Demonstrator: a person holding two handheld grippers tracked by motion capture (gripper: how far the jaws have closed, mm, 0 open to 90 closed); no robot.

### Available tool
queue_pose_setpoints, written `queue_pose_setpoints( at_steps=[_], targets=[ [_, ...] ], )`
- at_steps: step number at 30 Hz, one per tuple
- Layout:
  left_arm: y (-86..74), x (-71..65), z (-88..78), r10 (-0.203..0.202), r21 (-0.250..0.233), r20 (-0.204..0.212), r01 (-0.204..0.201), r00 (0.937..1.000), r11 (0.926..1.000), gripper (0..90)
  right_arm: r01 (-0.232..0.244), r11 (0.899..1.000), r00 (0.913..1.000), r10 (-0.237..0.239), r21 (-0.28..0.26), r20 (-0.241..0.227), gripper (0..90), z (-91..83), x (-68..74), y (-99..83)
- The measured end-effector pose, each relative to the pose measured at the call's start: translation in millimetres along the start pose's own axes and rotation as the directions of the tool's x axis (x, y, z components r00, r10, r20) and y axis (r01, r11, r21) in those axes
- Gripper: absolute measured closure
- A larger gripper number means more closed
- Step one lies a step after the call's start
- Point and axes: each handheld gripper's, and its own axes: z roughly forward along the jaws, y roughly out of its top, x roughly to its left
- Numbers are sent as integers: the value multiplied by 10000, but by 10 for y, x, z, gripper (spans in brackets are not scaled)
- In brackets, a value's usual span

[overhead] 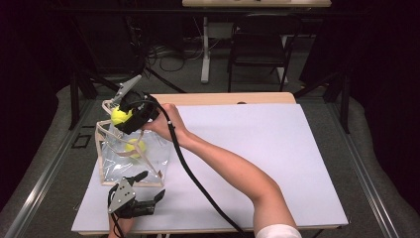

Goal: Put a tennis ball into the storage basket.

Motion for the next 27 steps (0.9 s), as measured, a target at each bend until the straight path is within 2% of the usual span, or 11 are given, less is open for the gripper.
queue_pose_setpoints(
  at_steps=[11, 27],
  targets=[
    [1, 3, -13, 10, -7, 8, -10, 10000, 10000, 160, -332, 9994, 9992, 333, 40, -200, 255, 55, -37, -29],
    [1, 6, -17, 17, -11, 36, -17, 10000, 10000, 160, -499, 9985, 9987, 502, 244, -102, 253, 97, -67, -40]
  ],
)
